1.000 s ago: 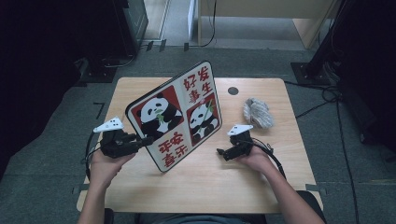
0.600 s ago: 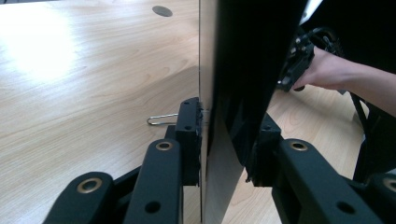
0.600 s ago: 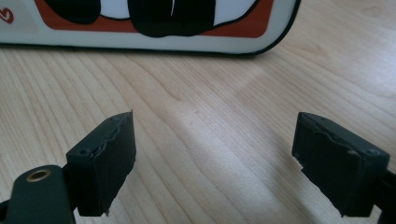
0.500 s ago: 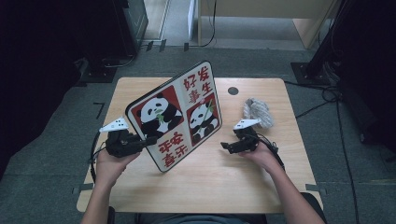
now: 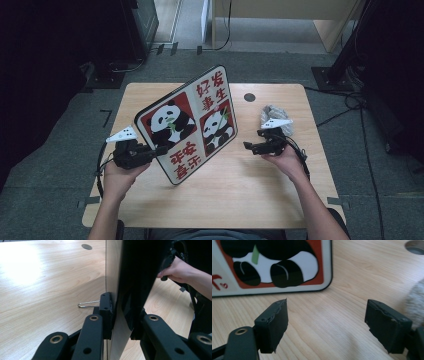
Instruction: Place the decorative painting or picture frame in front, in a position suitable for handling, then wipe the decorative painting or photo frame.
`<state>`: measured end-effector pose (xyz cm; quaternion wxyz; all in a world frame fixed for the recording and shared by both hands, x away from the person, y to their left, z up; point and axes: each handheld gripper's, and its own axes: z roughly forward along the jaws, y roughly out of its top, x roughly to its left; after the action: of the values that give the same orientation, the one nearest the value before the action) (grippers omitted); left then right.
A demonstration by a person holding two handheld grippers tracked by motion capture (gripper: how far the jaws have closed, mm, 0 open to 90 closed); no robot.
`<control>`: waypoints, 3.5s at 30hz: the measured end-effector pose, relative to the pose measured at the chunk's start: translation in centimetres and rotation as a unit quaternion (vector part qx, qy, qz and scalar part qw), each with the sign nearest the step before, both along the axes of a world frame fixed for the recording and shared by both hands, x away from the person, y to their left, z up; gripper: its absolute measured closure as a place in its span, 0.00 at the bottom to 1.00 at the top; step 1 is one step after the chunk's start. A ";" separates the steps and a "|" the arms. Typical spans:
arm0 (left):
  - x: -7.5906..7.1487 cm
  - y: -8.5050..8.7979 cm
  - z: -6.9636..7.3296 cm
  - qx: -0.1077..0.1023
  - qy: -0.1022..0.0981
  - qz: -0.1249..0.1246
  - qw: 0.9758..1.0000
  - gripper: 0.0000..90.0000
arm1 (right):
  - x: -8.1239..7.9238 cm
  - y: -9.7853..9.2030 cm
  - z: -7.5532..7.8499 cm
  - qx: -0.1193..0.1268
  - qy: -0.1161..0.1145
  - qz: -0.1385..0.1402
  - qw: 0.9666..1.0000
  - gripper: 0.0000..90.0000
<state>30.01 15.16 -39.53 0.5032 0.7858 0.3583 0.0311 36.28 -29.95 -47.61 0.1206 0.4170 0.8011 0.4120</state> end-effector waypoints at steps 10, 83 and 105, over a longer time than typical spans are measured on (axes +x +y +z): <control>-0.2 -0.1 -0.1 0.002 -0.001 0.000 1.000 0.88 | 0.9 -2.5 1.1 0.011 0.005 -0.044 0.999 0.25; 0.1 0.2 -0.6 -0.014 -0.003 -0.001 1.000 0.88 | 7.2 -8.1 -0.4 -0.007 0.048 -0.127 0.991 0.74; -0.2 0.1 -0.6 -0.014 -0.004 0.006 1.000 0.89 | 4.8 -4.7 6.9 0.047 -0.013 -0.059 0.997 0.74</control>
<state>29.80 15.24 -40.10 0.5151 0.7765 0.3614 0.0321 41.07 -34.63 -40.74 0.1355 0.4638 0.7532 0.4464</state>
